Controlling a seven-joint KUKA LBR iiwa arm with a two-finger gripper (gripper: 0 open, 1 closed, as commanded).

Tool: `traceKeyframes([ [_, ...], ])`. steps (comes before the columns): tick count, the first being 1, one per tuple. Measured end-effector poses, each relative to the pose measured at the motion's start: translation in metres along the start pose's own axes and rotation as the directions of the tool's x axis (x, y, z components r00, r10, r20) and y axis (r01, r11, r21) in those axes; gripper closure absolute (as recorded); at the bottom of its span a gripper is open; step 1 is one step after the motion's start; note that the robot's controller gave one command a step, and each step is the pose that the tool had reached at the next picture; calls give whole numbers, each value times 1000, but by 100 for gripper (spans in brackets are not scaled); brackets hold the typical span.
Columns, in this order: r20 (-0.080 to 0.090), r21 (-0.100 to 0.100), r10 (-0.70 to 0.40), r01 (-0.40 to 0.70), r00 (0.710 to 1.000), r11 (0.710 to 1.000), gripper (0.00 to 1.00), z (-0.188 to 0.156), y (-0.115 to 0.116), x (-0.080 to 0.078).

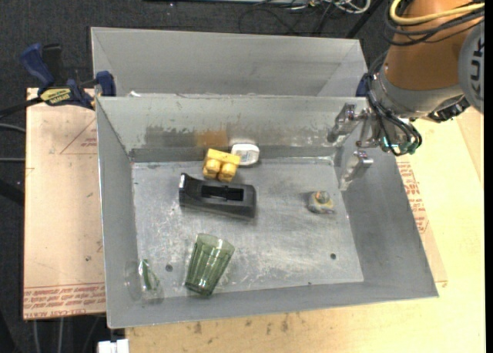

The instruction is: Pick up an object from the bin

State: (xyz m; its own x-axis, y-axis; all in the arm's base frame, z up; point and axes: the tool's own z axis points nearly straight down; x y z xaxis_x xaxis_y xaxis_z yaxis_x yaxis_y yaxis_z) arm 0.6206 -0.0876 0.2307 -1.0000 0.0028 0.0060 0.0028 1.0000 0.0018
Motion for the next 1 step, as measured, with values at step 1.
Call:
traceKeyframes([
  [1,8,1,-2,2,1000,1000,0,-5,0,-1],
])
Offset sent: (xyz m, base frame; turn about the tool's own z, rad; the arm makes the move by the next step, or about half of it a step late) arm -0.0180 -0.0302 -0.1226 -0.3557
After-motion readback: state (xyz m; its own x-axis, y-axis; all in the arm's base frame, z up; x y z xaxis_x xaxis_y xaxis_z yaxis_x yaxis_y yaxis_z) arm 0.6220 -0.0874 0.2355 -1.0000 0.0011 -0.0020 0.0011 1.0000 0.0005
